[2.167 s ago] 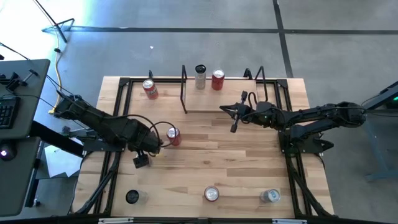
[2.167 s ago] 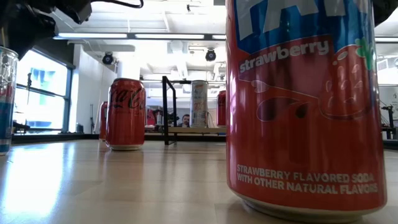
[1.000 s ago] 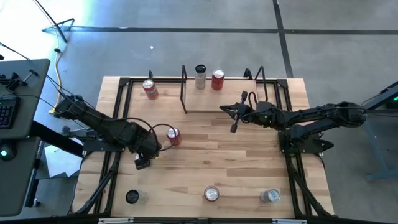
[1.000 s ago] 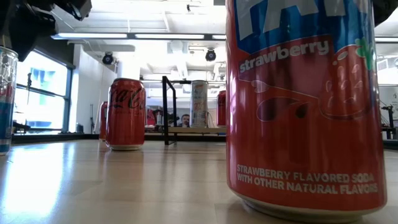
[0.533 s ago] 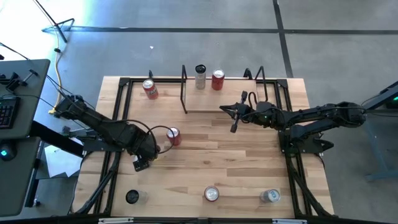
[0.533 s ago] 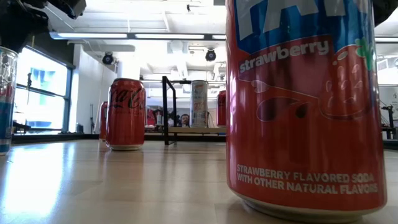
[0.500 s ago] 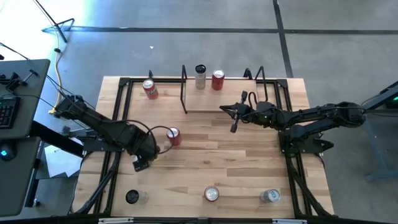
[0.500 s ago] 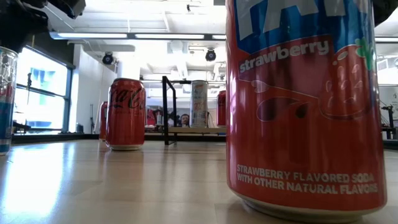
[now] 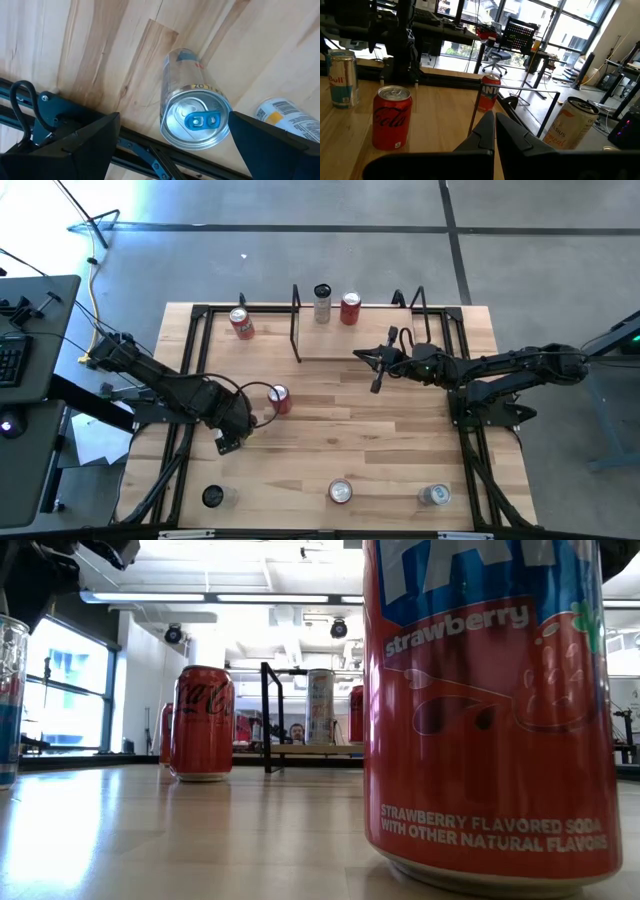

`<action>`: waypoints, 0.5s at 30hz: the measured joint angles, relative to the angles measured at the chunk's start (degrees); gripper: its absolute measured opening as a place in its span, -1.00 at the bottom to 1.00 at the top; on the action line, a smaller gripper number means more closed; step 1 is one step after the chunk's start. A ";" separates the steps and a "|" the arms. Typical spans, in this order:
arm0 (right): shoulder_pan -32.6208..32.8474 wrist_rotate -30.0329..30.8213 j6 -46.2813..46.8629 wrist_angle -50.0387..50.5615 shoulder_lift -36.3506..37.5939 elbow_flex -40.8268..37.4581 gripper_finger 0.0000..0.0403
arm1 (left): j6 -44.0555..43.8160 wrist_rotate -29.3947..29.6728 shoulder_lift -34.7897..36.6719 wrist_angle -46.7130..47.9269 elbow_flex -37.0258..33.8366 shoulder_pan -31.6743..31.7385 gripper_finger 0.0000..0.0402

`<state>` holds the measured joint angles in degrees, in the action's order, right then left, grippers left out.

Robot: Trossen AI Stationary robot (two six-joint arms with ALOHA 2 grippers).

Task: Place canned beverage on shelf
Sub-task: Put the top blue soda can on the shelf

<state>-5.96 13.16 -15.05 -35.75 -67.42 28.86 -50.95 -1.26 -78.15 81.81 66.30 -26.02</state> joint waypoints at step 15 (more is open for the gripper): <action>0.01 -0.01 0.00 0.00 0.00 0.02 -1.00 | 0.81 -2.95 0.17 -2.96 -3.83 -0.20 0.81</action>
<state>-5.94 13.15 -15.05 -35.75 -67.42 28.88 -50.14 -4.21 -77.97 78.85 62.47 -26.22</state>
